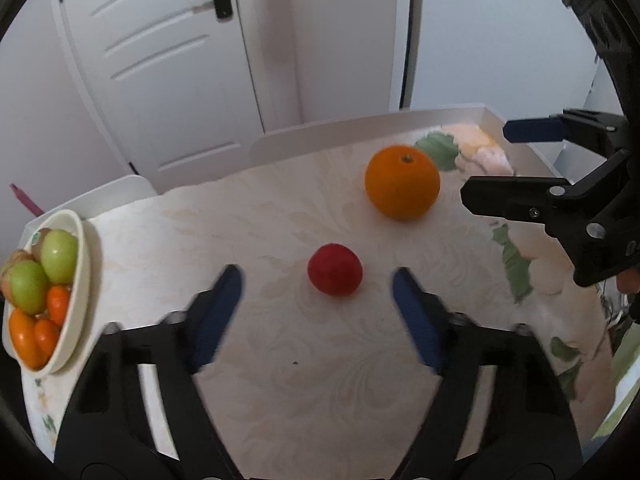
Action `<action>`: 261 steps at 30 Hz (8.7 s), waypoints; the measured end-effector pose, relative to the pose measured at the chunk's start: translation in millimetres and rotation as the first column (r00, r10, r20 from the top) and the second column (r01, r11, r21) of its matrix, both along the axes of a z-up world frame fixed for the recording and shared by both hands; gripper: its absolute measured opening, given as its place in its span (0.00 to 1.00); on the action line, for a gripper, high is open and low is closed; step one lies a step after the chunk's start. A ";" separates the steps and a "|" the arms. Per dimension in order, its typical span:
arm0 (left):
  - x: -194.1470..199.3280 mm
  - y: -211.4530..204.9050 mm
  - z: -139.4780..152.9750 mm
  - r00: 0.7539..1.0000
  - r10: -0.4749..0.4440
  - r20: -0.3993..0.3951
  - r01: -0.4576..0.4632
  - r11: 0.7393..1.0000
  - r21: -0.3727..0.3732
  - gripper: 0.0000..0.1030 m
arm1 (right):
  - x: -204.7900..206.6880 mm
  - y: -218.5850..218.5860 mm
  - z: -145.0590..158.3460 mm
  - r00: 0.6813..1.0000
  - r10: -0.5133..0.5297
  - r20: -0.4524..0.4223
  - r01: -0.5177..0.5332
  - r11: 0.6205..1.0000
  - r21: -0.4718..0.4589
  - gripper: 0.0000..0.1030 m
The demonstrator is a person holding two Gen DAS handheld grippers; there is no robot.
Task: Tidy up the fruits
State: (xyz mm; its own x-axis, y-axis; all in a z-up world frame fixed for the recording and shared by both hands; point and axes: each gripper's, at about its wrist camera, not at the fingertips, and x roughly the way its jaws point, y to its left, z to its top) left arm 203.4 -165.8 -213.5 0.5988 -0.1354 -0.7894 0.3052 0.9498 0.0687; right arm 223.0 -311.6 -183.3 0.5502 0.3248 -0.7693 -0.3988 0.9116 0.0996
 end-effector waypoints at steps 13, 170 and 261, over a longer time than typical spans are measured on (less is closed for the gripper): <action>13.7 -10.9 -20.6 0.998 -0.040 -0.043 0.040 0.999 0.000 0.38 | 14.6 5.3 -30.3 0.998 0.055 -0.039 -0.054 0.998 0.020 0.95; -7.4 360.0 75.2 0.973 0.223 0.054 -0.221 0.975 -0.037 1.00 | 96.3 339.6 39.1 0.983 0.173 -0.054 -0.168 0.982 0.092 0.76; -166.5 212.3 226.4 0.924 0.221 0.312 -0.194 0.974 -0.115 1.00 | -193.2 138.3 185.1 0.885 -0.434 0.169 0.434 0.900 0.036 0.95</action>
